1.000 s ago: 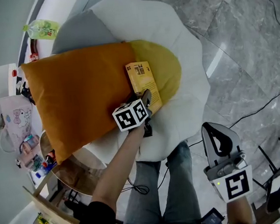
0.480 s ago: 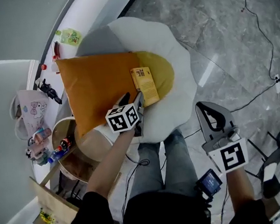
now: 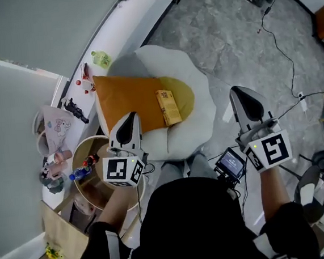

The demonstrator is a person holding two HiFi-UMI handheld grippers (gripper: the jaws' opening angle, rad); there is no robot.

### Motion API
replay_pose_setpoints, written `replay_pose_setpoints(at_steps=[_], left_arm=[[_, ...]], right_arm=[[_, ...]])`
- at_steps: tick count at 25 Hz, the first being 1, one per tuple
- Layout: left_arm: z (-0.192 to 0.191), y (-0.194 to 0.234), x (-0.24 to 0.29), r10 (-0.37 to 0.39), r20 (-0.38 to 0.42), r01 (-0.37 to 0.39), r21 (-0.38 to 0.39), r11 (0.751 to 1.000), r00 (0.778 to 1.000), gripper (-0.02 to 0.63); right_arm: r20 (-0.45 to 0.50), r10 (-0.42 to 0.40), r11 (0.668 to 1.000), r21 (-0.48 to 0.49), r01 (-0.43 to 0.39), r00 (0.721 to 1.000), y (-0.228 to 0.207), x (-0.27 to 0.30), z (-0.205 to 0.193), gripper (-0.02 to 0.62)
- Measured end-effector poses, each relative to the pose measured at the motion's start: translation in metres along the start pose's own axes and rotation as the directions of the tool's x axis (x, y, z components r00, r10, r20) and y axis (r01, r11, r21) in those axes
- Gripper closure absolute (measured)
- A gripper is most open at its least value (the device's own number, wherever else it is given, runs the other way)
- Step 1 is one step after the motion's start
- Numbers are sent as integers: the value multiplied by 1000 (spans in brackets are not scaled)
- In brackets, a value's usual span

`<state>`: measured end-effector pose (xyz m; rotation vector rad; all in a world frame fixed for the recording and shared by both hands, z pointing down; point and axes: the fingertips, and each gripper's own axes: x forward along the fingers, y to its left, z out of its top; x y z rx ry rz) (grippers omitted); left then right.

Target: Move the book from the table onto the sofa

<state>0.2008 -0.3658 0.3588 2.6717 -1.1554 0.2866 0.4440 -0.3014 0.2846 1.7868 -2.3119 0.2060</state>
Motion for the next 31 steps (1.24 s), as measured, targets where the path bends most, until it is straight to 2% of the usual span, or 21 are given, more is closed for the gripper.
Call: replay_pose_setpoints(at_steps=[5, 10, 18, 31], left_arm=[[73, -17, -62, -8, 156, -5, 85, 996, 988, 592], [105, -32, -104, -22, 243, 2, 86, 996, 970, 592], [123, -41, -106, -22, 283, -3, 86, 996, 959, 591], [126, -44, -81, -39, 272, 23, 61, 998, 961, 591]], right_arm=[[76, -33, 999, -13, 34, 997, 14, -28, 44, 586], [125, -65, 998, -16, 67, 990, 26, -49, 64, 586], [169, -61, 997, -28, 67, 984, 26, -53, 76, 586], [165, -76, 996, -35, 82, 983, 17, -44, 75, 586]])
